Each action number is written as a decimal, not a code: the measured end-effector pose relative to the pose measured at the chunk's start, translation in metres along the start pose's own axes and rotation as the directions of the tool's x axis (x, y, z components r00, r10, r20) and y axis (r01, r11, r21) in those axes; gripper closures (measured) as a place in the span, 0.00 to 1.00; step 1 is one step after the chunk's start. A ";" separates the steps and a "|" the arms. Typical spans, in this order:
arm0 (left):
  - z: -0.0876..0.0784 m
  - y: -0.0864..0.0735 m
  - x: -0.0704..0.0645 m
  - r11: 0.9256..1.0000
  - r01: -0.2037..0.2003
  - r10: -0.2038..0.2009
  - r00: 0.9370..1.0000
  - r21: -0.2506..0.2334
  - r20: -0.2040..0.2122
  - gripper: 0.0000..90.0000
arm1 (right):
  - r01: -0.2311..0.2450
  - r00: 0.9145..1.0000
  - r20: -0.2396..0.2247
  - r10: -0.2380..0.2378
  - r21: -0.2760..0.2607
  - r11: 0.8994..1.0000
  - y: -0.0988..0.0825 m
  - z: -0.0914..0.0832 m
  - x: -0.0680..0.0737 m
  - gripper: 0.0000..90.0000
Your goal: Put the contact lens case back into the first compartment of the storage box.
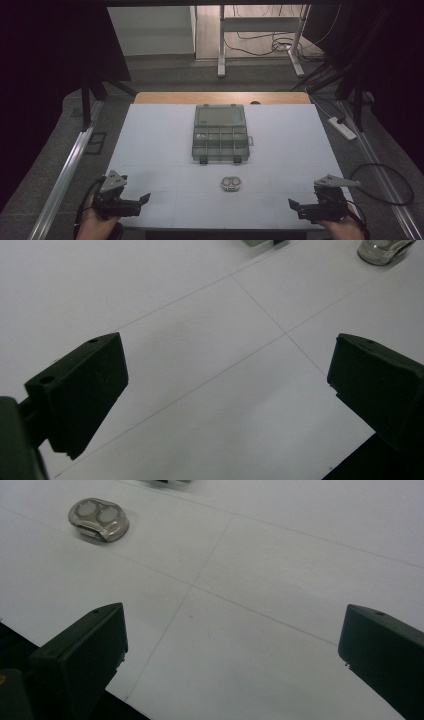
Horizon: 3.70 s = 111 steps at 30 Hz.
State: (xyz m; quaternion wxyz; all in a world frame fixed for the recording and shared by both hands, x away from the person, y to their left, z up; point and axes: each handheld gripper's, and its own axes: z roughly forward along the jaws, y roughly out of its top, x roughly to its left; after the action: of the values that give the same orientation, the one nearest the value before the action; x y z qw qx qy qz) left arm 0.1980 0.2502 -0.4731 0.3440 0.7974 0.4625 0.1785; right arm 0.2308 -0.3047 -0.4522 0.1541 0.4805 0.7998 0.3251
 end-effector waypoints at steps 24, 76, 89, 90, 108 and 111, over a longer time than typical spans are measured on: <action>0.000 0.000 0.000 1.000 0.001 -0.001 1.000 -0.007 0.007 0.03 | 0.101 0.983 -0.150 -0.103 -0.019 0.995 0.024 0.015 0.013 0.00; 0.000 -0.001 -0.001 1.000 -0.006 0.006 1.000 -0.003 0.007 0.03 | 0.208 0.948 -0.253 -0.192 0.037 0.977 0.077 0.078 0.044 0.00; 0.000 -0.001 -0.001 1.000 -0.010 0.010 1.000 -0.003 0.008 0.03 | 0.250 0.937 -0.267 -0.224 0.068 0.966 0.086 0.097 0.053 0.00; 0.000 -0.001 -0.001 1.000 -0.010 0.010 1.000 -0.003 0.008 0.03 | 0.252 0.937 -0.268 -0.226 0.069 0.965 0.087 0.098 0.054 0.00; 0.000 -0.001 -0.001 1.000 -0.011 0.011 1.000 -0.001 0.007 0.03 | 0.305 0.920 -0.285 -0.271 0.082 0.949 0.100 0.120 0.068 0.00; 0.000 -0.001 -0.001 1.000 -0.012 0.012 1.000 -0.001 0.007 0.03 | 0.316 0.917 -0.285 -0.278 0.098 0.944 0.102 0.124 0.072 0.00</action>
State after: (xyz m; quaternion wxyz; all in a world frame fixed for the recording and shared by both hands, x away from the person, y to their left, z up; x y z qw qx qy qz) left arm 0.1969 0.2498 -0.4735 0.3450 0.8005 0.4566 0.1780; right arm 0.3326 -0.1626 -0.4712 0.0577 0.3148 0.8980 0.3020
